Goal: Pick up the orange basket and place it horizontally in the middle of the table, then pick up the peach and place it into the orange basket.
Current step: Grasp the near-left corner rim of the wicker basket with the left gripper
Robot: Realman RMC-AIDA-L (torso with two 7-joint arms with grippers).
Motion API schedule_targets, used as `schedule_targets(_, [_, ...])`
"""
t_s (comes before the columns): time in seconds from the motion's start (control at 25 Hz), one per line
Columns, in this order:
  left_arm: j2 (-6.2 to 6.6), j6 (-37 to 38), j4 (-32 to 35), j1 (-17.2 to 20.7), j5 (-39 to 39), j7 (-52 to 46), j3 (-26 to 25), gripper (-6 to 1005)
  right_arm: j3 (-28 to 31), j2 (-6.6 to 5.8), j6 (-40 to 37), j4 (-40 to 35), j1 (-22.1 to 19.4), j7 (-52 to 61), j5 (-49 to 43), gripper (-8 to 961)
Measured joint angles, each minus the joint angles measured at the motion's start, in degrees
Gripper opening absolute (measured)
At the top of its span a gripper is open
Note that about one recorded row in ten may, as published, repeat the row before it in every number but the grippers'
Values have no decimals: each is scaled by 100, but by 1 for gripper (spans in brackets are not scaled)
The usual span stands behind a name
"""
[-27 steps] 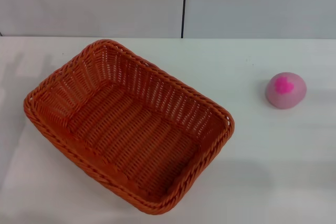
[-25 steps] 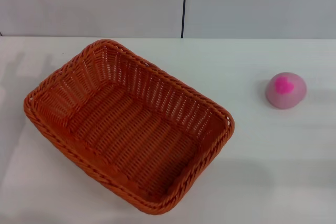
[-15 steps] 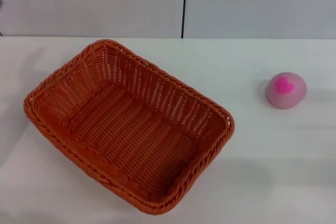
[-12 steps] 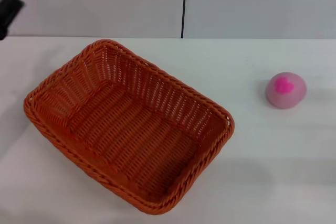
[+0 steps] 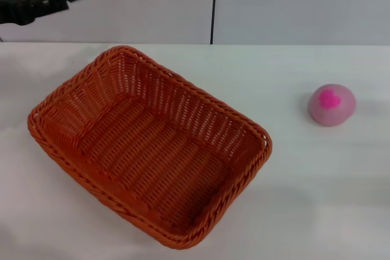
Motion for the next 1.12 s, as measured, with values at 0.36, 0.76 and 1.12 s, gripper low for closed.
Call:
schedule_targets(0.36, [-297, -211, 937, -549, 2155, -946, 192, 796, 0, 11, 22, -1, -44, 4, -2, 572])
schedule_targets(0.76, [-327, -1015, 948, -632, 2649, -1256, 1187, 791, 11, 20, 136, 1, -56, 11, -2, 571])
schedule_targets(1.12, [-353, -1508, 751, -643, 2937, -1299, 1621, 786, 3, 21, 290, 43, -68, 15, -4, 571])
